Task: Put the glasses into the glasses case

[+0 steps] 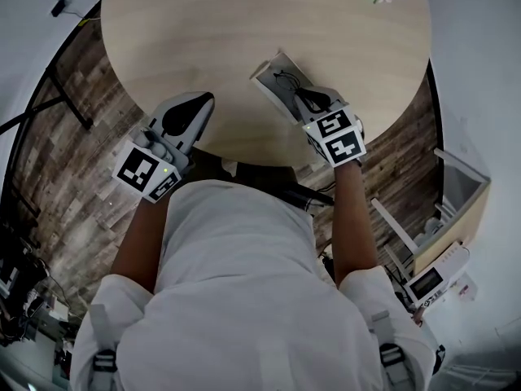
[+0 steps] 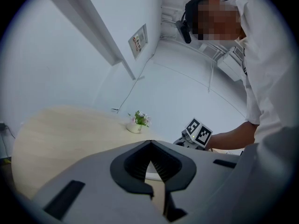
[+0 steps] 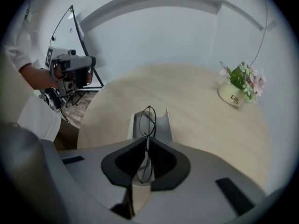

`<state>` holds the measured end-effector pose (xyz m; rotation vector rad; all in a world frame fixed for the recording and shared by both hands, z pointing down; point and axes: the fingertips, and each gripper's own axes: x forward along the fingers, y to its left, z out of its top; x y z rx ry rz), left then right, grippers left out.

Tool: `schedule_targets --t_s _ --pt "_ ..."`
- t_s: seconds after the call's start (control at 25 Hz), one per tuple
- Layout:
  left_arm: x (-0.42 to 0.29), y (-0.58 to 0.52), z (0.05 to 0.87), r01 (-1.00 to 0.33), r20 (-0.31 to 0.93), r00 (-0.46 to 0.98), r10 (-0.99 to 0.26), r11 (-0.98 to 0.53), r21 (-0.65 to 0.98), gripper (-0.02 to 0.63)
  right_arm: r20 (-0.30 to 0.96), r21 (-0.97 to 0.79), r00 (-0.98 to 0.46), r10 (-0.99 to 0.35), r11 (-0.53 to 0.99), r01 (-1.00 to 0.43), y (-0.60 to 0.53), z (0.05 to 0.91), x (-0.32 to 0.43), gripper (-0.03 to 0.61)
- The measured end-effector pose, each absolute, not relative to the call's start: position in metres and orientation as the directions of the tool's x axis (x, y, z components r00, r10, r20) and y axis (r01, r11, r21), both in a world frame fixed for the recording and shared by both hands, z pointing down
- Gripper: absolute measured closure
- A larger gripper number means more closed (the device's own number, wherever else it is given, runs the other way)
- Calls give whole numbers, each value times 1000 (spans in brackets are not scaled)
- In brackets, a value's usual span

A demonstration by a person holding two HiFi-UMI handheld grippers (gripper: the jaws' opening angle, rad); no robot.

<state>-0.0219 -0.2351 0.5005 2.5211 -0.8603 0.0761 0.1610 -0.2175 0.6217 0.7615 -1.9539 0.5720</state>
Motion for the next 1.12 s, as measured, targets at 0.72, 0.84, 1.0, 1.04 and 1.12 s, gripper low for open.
schedule_targets --t_s 0.72,0.84,1.0,1.04,1.12 --pt "-36 -219 515 -594 206 795 -570 -664 454 600 928 -138 -341 -152 709 -691 -208 661 142 534" --pt "-38 -220 514 -593 204 796 -570 -665 454 600 927 -153 -348 -138 708 -690 -209 663 140 534" --pt "-41 -220 514 -592 205 796 -569 -664 457 600 926 -176 -358 -124 696 -696 -208 665 136 534" --pt "-42 -219 514 -592 205 797 -568 -664 457 600 926 -180 -359 -121 694 -697 -208 666 135 534" --pt "-42 -220 513 -590 203 798 -568 -666 458 600 928 -179 -355 -116 696 -695 -209 667 135 534"
